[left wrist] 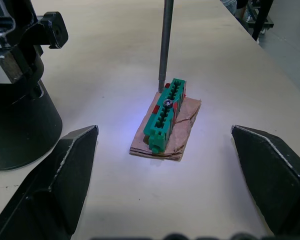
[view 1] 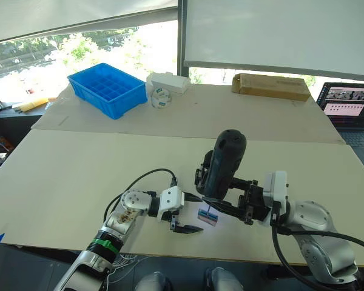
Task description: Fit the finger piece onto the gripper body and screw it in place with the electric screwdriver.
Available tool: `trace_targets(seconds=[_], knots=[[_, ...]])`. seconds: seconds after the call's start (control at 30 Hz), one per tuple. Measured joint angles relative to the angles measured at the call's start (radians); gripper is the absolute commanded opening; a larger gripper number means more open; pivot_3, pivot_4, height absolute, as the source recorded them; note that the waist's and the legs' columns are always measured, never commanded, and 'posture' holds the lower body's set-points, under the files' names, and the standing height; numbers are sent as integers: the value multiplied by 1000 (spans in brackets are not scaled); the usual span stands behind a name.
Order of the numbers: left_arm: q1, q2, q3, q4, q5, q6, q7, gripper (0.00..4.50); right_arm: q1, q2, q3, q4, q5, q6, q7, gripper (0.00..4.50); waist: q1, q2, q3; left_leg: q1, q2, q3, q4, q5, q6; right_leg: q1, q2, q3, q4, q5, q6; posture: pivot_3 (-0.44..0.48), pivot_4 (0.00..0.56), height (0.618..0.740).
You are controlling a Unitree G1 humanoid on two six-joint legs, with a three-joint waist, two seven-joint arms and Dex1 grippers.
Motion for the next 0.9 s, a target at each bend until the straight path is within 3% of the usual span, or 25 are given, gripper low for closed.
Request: trace_targets(seconds=[0.9], knots=[[2, 0, 0, 0, 0, 0, 7, 4482, 0, -2, 12, 8, 6, 21, 0, 1919, 0, 0, 0, 0, 0, 0, 0, 0, 0, 0, 0, 0, 0, 0, 0, 0, 150, 740]])
